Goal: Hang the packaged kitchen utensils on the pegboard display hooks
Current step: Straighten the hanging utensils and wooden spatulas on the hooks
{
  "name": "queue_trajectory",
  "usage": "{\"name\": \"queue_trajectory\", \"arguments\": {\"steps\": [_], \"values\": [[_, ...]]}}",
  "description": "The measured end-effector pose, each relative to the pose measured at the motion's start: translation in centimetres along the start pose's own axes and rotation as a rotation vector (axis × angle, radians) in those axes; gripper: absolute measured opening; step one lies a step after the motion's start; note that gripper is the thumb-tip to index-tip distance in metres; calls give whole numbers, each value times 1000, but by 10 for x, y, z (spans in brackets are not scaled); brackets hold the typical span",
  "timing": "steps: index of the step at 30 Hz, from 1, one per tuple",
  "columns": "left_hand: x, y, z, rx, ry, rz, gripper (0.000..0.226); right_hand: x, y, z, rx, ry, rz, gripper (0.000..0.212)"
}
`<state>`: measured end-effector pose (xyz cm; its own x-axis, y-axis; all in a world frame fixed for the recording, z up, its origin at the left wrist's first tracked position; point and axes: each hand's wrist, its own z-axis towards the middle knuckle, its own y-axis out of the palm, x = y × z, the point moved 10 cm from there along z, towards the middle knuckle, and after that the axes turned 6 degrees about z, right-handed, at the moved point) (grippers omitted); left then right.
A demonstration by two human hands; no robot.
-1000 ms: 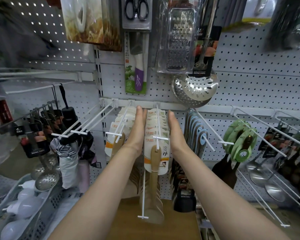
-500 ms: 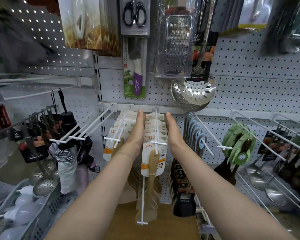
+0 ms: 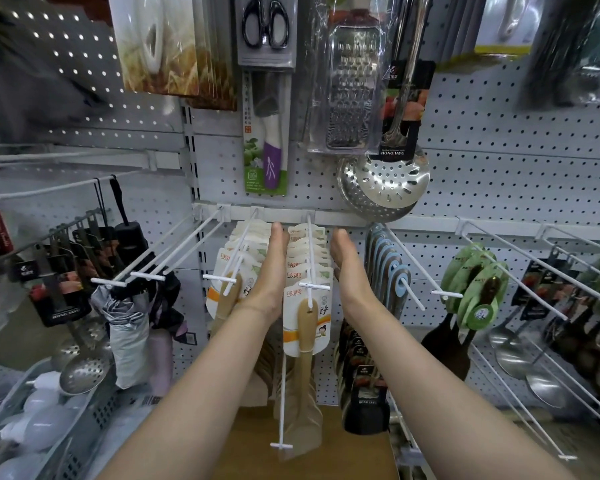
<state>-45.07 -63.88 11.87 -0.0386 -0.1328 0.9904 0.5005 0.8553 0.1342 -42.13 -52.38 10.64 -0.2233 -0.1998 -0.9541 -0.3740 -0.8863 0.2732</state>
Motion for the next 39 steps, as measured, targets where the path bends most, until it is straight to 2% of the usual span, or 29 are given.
{"name": "queue_trajectory", "arguments": {"steps": [7, 13, 15, 17, 19, 25, 29, 30, 32, 35, 39], "values": [[8, 2, 3, 4, -15, -20, 69, 6, 6, 11, -12, -20, -66, 50], [6, 2, 1, -34, 0, -1, 69, -1, 1, -2, -10, -26, -60, 30], [0, -3, -2, -10, -2, 10, 60, -1, 1, -8, -1, -35, -38, 28], [-2, -3, -8, -1, 2, 33, 47, 5, 1, -9, -16, -33, -16, 34], [0, 1, -13, -1, 7, 55, 45, 8, 4, -10, -21, -26, -16, 43], [10, 5, -7, -43, 4, 28, 68, 4, 12, -12, 10, -19, -43, 53], [12, 3, -6, -39, 20, 50, 63, 2, 9, -15, 55, -21, -80, 64], [9, 0, -5, -29, 30, 58, 57, 3, 6, -16, 65, -27, -71, 63], [4, -5, -8, -9, 34, 60, 53, 2, 4, -23, 63, -40, -50, 46], [-6, -11, -12, -7, 7, 13, 72, 8, 1, -29, 52, -48, -31, 39], [-4, -2, -20, -1, 3, 17, 49, 8, 12, -34, 51, -35, -45, 59]]}}
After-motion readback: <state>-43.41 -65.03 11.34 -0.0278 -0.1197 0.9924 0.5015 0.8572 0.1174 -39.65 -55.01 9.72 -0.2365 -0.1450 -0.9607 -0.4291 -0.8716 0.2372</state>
